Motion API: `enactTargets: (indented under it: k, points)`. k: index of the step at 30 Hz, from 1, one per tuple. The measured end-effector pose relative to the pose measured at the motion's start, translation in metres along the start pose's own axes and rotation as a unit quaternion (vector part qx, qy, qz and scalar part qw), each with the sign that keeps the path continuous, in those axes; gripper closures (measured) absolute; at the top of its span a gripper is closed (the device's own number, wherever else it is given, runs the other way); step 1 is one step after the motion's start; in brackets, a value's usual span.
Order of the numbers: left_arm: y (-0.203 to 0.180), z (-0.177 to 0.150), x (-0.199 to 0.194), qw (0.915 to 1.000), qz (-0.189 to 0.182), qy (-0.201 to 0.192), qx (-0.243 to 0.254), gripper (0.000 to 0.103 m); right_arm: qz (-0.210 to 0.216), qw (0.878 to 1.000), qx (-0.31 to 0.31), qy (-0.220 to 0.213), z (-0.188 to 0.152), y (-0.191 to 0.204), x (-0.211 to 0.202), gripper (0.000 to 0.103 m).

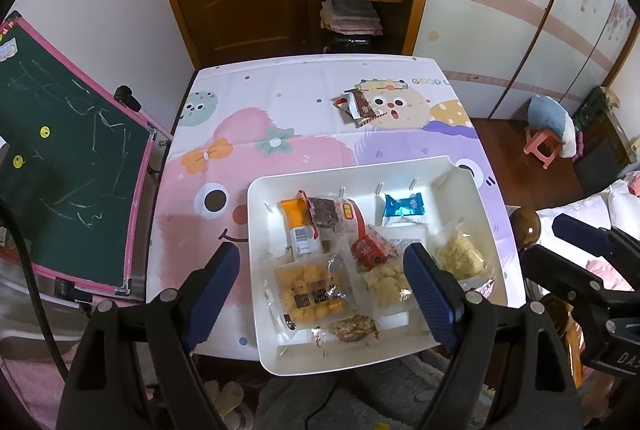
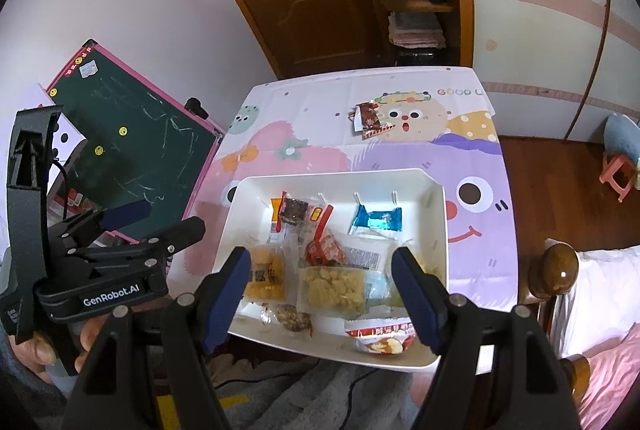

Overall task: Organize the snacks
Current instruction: 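Lift both grippers from the tray toward the last snacks on the cloth, then grasp silver-brown wrapped bar with left gripper while right grasps cream biscuit packet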

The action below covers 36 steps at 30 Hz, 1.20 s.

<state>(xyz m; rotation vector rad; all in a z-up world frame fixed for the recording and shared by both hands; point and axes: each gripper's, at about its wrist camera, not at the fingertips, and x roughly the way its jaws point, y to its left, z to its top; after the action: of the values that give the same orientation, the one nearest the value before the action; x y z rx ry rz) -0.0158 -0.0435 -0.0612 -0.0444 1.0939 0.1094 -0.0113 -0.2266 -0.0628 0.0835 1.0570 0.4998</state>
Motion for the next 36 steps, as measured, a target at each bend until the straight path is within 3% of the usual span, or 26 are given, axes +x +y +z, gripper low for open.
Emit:
enactTargets:
  k: [7, 13, 22, 27, 36]
  points:
    - [0.003, 0.012, 0.003, 1.0000, -0.005, -0.006, 0.000, 0.020, -0.017, 1.000, -0.009, 0.000, 0.010, 0.002, 0.008, 0.030]
    - [0.006, 0.034, 0.000, 0.9993, -0.013, -0.034, 0.009, 0.020, -0.046, 0.999, -0.009, -0.012, 0.025, -0.003, 0.012, 0.030]
    - [0.016, 0.099, 0.026, 0.9973, -0.029, -0.061, 0.026, 0.019, -0.046, 0.999, 0.022, 0.002, 0.081, -0.036, 0.047, 0.030]
    - [0.015, 0.152, 0.074, 0.9971, -0.046, -0.051, 0.032, 0.014, -0.092, 0.996, 0.002, 0.012, 0.131, -0.049, 0.090, 0.030]
    - [-0.010, 0.218, 0.224, 0.9957, -0.079, 0.048, 0.013, 0.014, -0.117, 0.991, 0.035, 0.062, 0.198, -0.103, 0.198, 0.037]
